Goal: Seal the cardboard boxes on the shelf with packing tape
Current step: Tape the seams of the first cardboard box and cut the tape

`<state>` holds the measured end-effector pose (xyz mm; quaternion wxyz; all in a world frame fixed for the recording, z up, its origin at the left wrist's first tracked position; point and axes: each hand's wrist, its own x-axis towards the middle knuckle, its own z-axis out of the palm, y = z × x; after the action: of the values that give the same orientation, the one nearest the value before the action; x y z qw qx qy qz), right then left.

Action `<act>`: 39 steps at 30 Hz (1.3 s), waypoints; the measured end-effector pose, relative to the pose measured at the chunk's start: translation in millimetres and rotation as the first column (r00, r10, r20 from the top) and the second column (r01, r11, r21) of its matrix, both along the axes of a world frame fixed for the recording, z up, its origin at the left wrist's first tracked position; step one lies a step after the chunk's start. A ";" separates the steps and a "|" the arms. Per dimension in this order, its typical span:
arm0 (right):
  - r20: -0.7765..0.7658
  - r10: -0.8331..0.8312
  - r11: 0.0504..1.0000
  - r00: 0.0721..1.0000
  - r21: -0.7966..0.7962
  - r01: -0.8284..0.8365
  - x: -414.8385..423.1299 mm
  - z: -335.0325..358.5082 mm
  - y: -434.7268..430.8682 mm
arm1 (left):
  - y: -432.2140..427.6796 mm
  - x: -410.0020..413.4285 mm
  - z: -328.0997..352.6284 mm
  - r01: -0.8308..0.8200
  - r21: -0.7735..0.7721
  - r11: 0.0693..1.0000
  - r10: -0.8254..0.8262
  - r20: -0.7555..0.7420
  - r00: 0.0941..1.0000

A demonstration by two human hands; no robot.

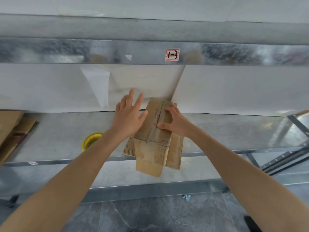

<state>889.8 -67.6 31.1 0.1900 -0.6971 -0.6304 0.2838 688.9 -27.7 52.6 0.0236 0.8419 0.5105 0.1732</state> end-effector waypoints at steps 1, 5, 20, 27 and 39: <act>0.000 -0.001 1.000 1.000 -0.003 0.001 -0.1 0.3 0.1 | 1.1 1.2 3.1 0.002 0.067 0.998 -0.002 0.000 1.000; 0.002 0.015 1.000 1.000 -0.009 -0.015 -3.4 1.2 0.9 | 5.1 4.6 7.3 0.006 0.167 0.986 0.001 -0.038 0.999; -0.010 0.159 0.986 0.987 -0.047 -0.159 -40.8 11.5 27.2 | 28.0 -21.3 9.1 -0.044 0.119 0.992 0.059 -0.128 0.990; 0.015 0.200 0.980 0.980 -0.008 -0.200 -46.5 14.7 35.1 | 20.7 -34.5 -2.2 -0.042 0.066 0.997 0.049 -0.105 0.993; 0.024 0.167 0.983 0.986 0.072 -0.168 -51.4 22.5 36.4 | 6.0 -37.0 -39.5 0.067 -0.298 0.952 -0.074 -0.013 0.997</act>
<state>838.5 -31.2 53.6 0.1855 -0.6366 -0.6985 0.2689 651.9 -21.6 13.2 0.1502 0.8485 0.5005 0.0832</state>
